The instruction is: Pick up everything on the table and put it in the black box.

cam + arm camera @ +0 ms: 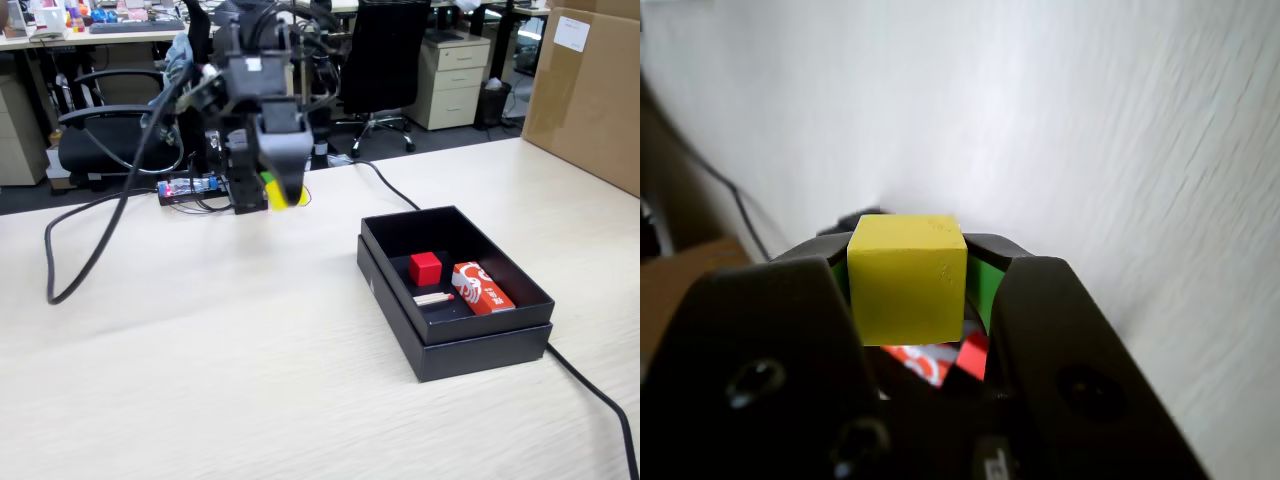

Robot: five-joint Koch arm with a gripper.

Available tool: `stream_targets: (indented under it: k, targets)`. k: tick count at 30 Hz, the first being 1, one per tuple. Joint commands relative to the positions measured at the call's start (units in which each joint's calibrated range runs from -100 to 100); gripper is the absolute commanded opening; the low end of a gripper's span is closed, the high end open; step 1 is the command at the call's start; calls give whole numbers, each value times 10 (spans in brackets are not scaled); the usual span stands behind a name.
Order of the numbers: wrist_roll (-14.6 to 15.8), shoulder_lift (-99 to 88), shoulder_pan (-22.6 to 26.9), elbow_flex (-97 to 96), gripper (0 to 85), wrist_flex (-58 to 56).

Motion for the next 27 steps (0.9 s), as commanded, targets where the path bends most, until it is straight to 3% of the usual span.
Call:
stream_targets:
  k: [1, 5, 10, 18, 27]
  targets:
    - [19, -119, 38, -4, 8, -2]
    - [41, -173, 96, -39, 9, -2]
    - [61, -142, 129, -38, 9, -1]
    - [84, 129, 143, 17, 9, 8]
    - [97, 237, 150, 21, 9, 28]
